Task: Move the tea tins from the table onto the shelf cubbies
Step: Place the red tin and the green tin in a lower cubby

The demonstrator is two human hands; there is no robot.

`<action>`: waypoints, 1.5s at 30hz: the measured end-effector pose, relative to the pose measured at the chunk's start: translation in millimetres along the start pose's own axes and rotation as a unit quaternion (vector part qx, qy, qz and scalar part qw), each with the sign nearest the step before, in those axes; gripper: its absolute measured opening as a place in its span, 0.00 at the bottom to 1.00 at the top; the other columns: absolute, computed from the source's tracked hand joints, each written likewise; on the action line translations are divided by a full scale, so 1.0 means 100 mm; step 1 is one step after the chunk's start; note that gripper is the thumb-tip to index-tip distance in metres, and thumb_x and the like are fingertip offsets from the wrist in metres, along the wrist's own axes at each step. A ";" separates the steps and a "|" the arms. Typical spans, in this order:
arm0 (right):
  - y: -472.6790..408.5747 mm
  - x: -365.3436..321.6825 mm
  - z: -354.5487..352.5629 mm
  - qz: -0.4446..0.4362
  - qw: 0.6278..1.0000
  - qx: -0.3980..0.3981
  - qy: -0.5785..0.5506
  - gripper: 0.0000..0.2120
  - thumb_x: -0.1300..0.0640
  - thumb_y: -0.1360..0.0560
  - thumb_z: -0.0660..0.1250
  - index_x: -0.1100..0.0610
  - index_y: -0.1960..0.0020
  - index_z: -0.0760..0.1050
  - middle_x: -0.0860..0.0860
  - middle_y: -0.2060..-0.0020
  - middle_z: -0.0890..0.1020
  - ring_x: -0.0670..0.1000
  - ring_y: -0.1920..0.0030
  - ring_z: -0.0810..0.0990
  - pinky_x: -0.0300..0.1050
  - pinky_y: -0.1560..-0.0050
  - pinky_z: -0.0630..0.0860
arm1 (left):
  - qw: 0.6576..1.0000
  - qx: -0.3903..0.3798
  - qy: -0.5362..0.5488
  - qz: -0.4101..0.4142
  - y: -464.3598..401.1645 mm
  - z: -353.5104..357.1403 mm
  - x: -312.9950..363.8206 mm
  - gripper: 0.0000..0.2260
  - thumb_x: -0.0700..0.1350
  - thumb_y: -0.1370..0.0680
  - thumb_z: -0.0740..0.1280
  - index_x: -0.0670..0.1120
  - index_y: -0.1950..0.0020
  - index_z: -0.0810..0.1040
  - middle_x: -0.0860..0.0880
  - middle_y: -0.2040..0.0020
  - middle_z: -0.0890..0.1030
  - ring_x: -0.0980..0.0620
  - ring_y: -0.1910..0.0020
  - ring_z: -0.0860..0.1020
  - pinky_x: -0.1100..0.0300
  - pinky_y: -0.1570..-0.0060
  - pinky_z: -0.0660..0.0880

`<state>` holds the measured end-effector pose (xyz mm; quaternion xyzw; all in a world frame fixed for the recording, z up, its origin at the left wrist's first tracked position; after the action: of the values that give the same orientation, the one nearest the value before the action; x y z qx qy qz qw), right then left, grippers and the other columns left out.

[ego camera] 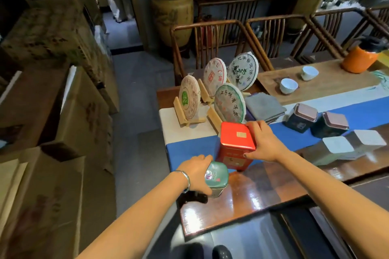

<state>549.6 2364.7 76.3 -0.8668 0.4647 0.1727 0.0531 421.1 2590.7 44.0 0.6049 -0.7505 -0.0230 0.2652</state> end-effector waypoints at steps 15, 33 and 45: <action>-0.01 0.39 0.32 -0.035 0.980 0.048 -0.189 0.46 0.48 0.39 0.81 0.46 0.28 0.59 0.51 0.39 0.67 0.43 0.42 0.64 0.43 0.43 0.66 | 0.990 0.081 0.108 -0.026 0.05 0.15 -0.10 0.36 0.60 0.38 0.74 0.52 0.34 0.65 0.51 0.44 0.66 0.51 0.49 0.73 0.55 0.49 0.77; -0.15 -0.31 -0.05 -0.251 0.937 -0.074 -0.230 0.42 0.33 0.40 0.73 0.40 0.30 0.65 0.46 0.42 0.71 0.45 0.42 0.71 0.44 0.38 0.68 | 0.900 0.282 0.209 -0.259 1.42 0.00 0.10 0.37 0.56 0.41 0.79 0.58 0.36 0.66 0.57 0.48 0.75 0.57 0.50 0.76 0.62 0.49 0.75; 0.27 -2.98 -0.36 -0.462 0.788 -0.160 -0.373 0.34 0.38 0.40 0.77 0.38 0.37 0.70 0.46 0.39 0.75 0.44 0.43 0.78 0.41 0.49 0.77 | 0.663 0.560 0.281 -0.409 4.58 -0.45 0.73 0.25 0.47 0.37 0.81 0.58 0.44 0.76 0.57 0.46 0.79 0.62 0.52 0.80 0.70 0.58 0.75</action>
<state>385.1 2575.4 216.1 -0.8424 -0.0819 0.5091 0.1564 20.9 2658.7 271.8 0.8632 -0.1890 0.4665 0.0382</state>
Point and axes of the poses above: each hand's wrist, its own y-axis away from the middle knuckle, its own z-axis out of the palm, x = y × z, the point moved 1 cm from there along -y, towards the middle knuckle
